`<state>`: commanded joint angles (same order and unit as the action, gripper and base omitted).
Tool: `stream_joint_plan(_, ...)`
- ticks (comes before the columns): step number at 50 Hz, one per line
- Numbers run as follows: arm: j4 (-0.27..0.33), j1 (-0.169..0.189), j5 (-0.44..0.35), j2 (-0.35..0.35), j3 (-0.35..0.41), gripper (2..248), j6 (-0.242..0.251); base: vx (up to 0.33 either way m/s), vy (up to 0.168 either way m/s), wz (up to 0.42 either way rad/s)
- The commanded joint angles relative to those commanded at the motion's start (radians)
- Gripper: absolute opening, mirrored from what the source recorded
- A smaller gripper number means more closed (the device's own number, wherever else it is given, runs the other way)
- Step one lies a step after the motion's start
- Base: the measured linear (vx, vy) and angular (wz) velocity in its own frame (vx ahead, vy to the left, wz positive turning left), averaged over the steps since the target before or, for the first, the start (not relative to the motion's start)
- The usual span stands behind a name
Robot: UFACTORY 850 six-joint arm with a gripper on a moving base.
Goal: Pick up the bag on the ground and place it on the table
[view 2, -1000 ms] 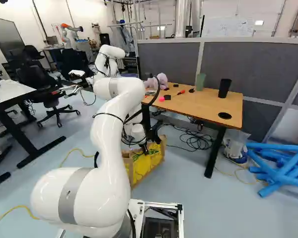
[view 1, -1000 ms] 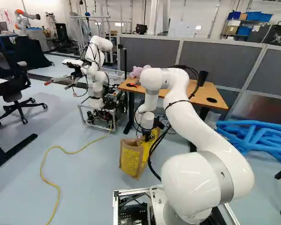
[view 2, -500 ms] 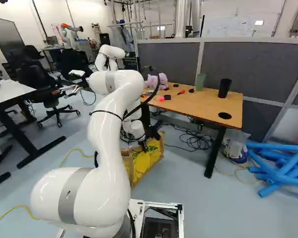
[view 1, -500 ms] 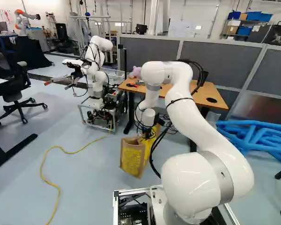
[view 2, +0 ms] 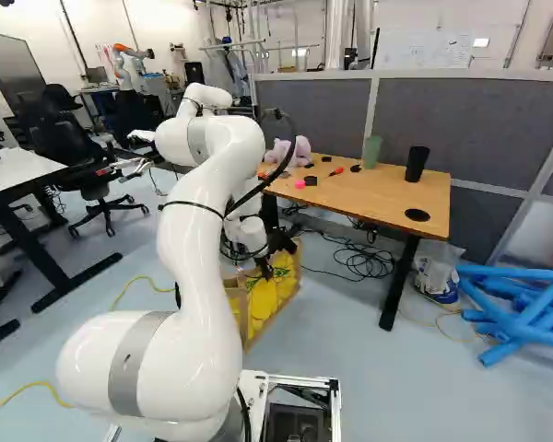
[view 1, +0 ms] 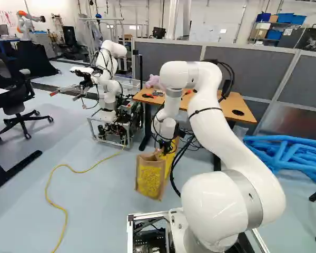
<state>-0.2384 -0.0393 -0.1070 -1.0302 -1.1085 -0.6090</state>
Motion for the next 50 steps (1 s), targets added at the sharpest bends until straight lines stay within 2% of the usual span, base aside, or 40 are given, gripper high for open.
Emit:
stream_joint_plan(21,0.057,0.000,0.058,0.081,0.056,32,0.000,0.000,0.000,0.000)
stream_joint_plan(50,0.077,0.000,0.176,0.196,0.132,32,0.000,0.000,0.000,0.000)
